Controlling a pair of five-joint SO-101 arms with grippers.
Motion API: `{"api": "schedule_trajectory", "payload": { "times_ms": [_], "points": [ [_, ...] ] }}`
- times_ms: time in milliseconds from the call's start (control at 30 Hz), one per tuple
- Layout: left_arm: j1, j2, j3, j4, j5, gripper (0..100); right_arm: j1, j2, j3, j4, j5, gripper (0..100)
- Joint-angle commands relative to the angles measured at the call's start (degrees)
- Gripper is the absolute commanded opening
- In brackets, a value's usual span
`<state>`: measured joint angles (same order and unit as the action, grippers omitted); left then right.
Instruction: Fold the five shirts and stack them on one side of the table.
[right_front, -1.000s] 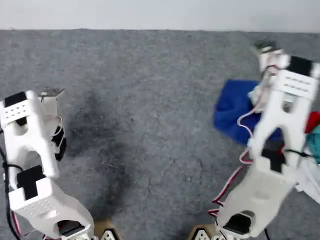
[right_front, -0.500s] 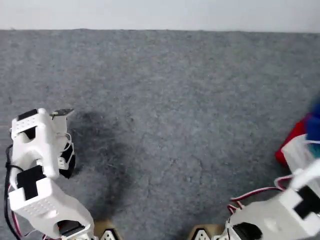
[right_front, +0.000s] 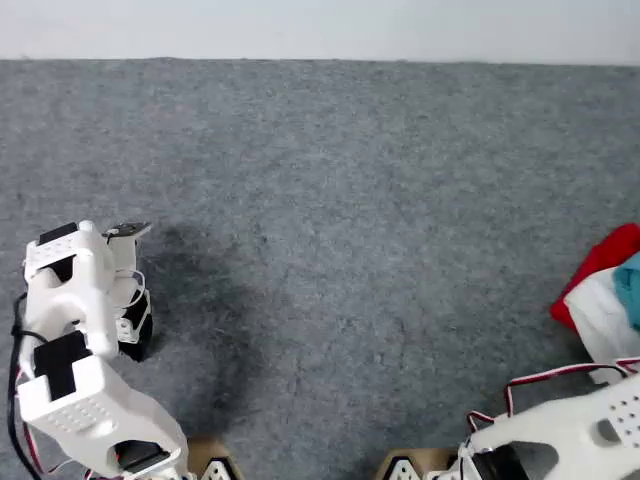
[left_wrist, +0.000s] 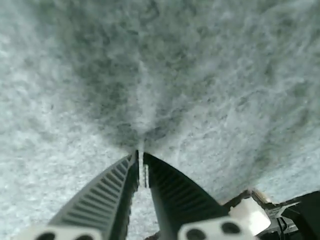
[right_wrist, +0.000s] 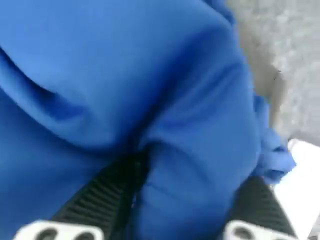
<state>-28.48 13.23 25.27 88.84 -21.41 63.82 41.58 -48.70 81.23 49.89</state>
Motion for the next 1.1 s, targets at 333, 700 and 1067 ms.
{"api": "schedule_trajectory", "payload": {
  "times_ms": [333, 700, 1067],
  "points": [
    [0.0, -3.1, -0.7, 3.0, -0.6, 3, -10.9, -2.8, -36.5, 21.9, -2.4, 45.3],
    [24.8, -13.2, -32.0, 11.6, 10.9, 6, -46.6, -11.9, -36.0, 21.9, -20.9, 20.6],
    [44.7, -33.0, -31.2, 11.8, 15.2, 5, -67.4, -17.6, -31.0, 22.1, -24.6, 0.9]
  ]
}}
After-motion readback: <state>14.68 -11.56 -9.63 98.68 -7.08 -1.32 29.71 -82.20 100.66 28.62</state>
